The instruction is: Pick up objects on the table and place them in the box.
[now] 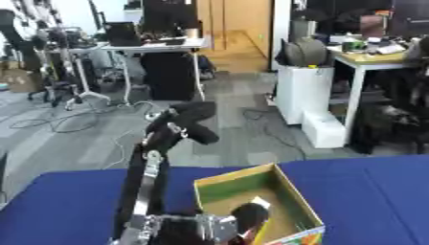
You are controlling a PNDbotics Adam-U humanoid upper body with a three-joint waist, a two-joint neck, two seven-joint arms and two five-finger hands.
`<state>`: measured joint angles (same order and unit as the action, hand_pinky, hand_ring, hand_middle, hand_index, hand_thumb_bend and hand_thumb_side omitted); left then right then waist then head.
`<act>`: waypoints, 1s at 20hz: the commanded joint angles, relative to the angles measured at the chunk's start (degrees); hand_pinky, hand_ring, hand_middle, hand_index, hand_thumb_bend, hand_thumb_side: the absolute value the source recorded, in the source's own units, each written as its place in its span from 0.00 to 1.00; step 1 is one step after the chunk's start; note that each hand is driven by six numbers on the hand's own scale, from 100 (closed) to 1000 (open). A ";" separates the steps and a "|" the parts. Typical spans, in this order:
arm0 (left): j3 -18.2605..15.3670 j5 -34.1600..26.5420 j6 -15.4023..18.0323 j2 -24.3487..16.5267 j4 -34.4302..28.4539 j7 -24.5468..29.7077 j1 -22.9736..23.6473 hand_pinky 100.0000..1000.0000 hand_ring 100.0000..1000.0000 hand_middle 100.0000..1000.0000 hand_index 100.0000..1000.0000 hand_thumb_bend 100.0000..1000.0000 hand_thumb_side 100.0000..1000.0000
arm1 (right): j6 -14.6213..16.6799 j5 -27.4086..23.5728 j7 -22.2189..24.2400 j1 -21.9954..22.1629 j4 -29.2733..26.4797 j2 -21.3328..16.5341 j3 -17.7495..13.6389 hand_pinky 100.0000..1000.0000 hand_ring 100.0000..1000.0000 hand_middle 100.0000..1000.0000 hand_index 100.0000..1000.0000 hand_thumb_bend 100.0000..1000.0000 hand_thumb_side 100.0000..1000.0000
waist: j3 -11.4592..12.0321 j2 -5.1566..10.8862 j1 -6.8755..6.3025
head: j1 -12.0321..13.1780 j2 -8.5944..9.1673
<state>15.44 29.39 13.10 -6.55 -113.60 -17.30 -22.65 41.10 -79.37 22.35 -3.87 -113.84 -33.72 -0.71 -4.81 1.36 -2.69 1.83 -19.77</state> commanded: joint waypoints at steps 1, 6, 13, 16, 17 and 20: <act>0.08 -0.69 -0.05 -0.75 -0.99 0.39 -0.32 0.44 0.50 0.69 0.78 0.64 0.50 | 1.99 -0.89 0.73 -0.65 -0.75 -0.51 -0.65 0.20 0.35 0.44 0.61 0.00 1.00 | 0.04 0.42 0.37 | -1.66 0.93; 0.21 -0.63 -0.10 -1.00 -0.99 0.69 -0.15 0.44 0.50 0.69 0.78 0.63 0.50 | 4.93 -3.82 0.56 -0.99 -0.75 -0.48 -0.72 0.17 0.29 0.39 0.56 0.00 1.00 | -0.16 0.44 0.42 | -2.31 1.92; 0.51 -1.33 -0.42 -1.13 -0.99 0.88 0.03 0.43 0.49 0.69 0.79 0.61 0.54 | 4.79 -4.02 2.03 -0.75 -0.75 0.05 -0.32 0.17 0.29 0.39 0.54 0.00 1.00 | -0.05 0.24 0.62 | -2.91 6.13; 0.66 -2.11 -0.70 -1.17 -0.99 1.12 0.05 0.43 0.49 0.69 0.79 0.61 0.54 | 4.74 -4.05 2.27 -0.74 -0.75 0.24 -0.24 0.16 0.29 0.39 0.54 0.00 1.00 | -0.02 0.20 0.69 | -2.64 6.86; 0.69 -2.30 -0.68 -1.16 -0.99 1.22 0.03 0.43 0.49 0.69 0.79 0.61 0.54 | 4.74 -4.06 2.36 -0.73 -0.75 0.32 -0.20 0.16 0.29 0.39 0.54 0.00 1.00 | 0.02 0.18 0.72 | -2.51 6.93; 0.69 -2.68 -0.61 -1.13 -0.99 1.54 0.02 0.43 0.49 0.69 0.79 0.61 0.53 | 4.72 -3.98 2.70 -0.62 -0.75 0.50 -0.09 0.16 0.29 0.38 0.54 0.00 1.00 | 0.18 0.12 0.76 | -2.06 6.81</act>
<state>16.15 27.18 12.46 -7.08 -113.60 -16.00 -22.18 42.29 -83.22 21.19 -4.12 -113.84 -32.70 -0.64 -4.71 1.20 -2.31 -0.49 -13.47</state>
